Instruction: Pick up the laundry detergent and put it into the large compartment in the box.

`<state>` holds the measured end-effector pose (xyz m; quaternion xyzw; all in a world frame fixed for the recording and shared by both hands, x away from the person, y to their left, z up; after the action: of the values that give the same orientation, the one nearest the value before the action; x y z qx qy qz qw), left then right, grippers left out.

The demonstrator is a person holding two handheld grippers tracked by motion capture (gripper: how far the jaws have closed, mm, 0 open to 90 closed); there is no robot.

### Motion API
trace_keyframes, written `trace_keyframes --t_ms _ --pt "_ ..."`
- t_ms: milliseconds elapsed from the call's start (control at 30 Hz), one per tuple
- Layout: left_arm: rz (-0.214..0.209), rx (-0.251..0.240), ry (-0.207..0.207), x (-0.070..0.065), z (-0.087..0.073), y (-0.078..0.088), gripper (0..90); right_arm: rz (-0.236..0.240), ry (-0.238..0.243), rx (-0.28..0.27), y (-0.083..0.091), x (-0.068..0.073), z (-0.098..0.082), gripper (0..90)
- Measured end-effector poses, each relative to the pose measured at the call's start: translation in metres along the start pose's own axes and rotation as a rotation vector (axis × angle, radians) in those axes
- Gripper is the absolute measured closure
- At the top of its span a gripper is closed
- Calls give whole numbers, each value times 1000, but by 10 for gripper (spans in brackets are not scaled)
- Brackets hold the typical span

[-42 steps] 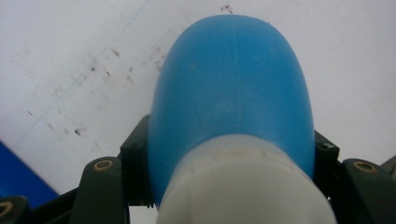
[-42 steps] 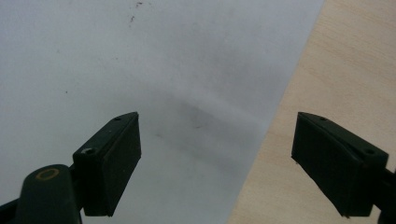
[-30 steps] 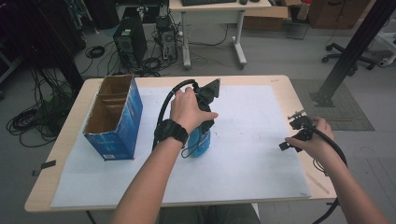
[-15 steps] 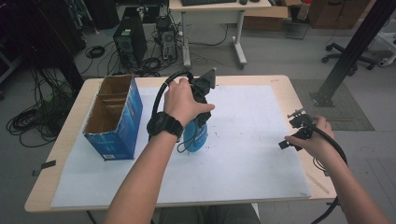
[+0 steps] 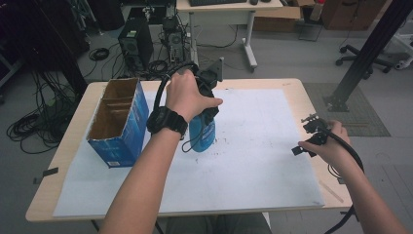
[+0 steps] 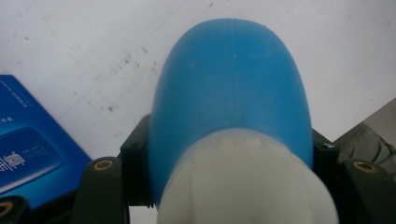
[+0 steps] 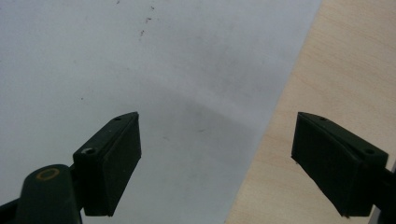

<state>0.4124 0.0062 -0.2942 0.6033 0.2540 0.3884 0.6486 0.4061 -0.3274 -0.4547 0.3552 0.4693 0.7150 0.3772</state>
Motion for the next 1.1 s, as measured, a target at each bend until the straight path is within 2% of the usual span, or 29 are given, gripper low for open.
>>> trace_keyframes --t_ms 667,1100 --pt "17 -32 26 16 1 34 377 0 -1 0 0 0 1 161" --pt "20 -52 64 31 -5 53 377 1 2 2 -1 2 2 161"
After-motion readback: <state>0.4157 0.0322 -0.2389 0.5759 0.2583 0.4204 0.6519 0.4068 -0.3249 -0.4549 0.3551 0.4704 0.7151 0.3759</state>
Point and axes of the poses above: each handheld gripper's, and its own axes: y roughly backward along the jaws, z roughly out of its top, x roughly to its left, the point moved 9 cm from there along -y, roughly forward along the jaws, and after that the axes turned 8 degrees about z, right-handed, at the moved point
